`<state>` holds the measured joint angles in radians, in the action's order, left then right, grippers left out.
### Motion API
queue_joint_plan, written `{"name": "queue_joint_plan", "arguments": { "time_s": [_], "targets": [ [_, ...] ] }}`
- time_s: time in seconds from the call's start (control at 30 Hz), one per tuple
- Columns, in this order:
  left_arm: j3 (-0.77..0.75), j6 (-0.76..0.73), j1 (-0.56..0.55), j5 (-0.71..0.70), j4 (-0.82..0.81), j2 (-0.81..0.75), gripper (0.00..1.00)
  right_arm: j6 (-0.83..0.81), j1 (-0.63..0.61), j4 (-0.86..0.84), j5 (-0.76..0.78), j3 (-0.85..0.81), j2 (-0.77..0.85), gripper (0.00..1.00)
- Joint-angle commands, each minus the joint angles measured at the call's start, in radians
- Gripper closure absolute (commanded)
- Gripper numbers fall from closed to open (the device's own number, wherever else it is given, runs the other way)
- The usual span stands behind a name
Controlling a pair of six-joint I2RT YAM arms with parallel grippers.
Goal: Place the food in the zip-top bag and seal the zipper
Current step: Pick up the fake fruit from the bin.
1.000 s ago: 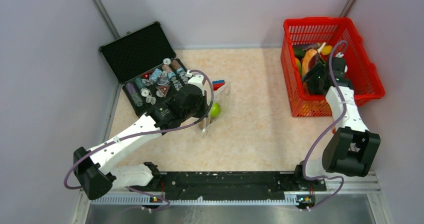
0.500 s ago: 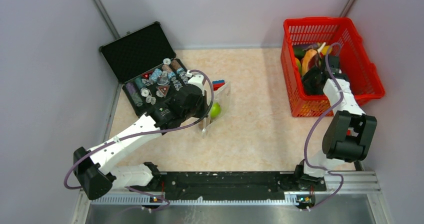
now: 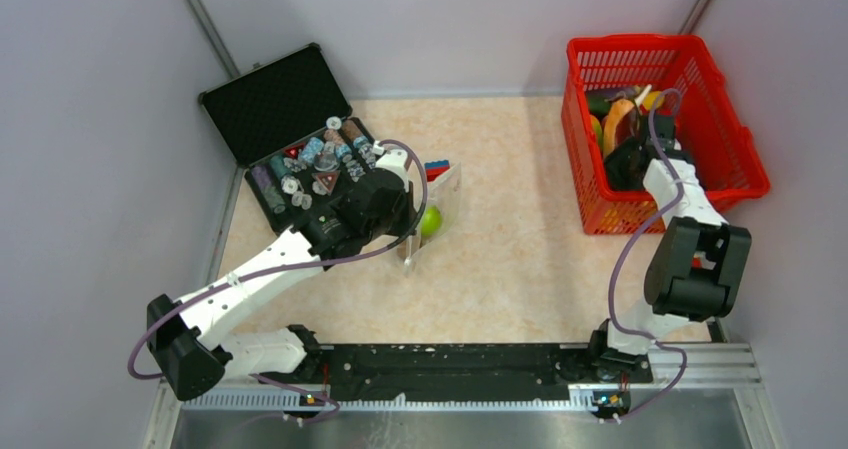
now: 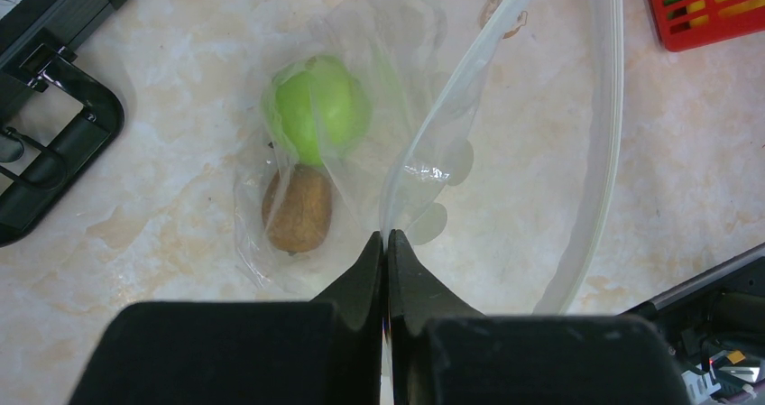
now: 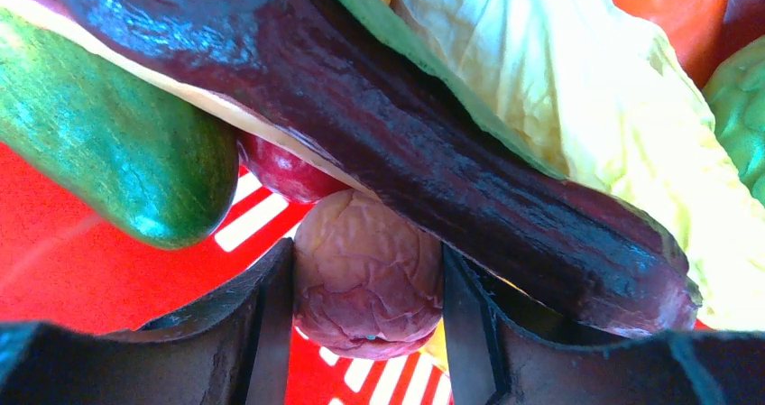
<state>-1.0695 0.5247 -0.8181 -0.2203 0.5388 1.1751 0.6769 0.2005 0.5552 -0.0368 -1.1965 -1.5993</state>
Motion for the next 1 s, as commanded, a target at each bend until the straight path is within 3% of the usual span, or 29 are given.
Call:
{"name": "queue_joint_plan", "arguments": {
  "time_s": [0.0,0.1,0.17,0.2,0.73,0.97],
  "targets": [
    [-0.008,0.001,0.004,0.006,-0.02,-0.017,1.0,-0.015,0.003,-0.069,-0.069,0.025,0.071,0.74],
    [-0.005,0.003,0.005,0.005,-0.022,-0.016,1.0,-0.041,0.007,-0.076,-0.113,0.028,0.11,0.79],
    [-0.011,0.004,0.005,0.009,-0.025,-0.012,1.0,-0.052,0.012,-0.087,-0.129,0.037,0.138,0.94],
    [-0.014,0.005,0.005,0.011,-0.025,-0.01,1.0,-0.053,0.015,-0.092,-0.129,0.042,0.153,0.95],
    [-0.004,0.006,0.005,0.007,-0.021,-0.012,1.0,0.013,0.079,-0.22,-0.058,0.176,0.421,0.94],
    [-0.005,0.006,0.005,0.013,-0.025,-0.012,1.0,0.038,0.085,-0.353,-0.114,0.259,0.509,0.93]
  ]
}}
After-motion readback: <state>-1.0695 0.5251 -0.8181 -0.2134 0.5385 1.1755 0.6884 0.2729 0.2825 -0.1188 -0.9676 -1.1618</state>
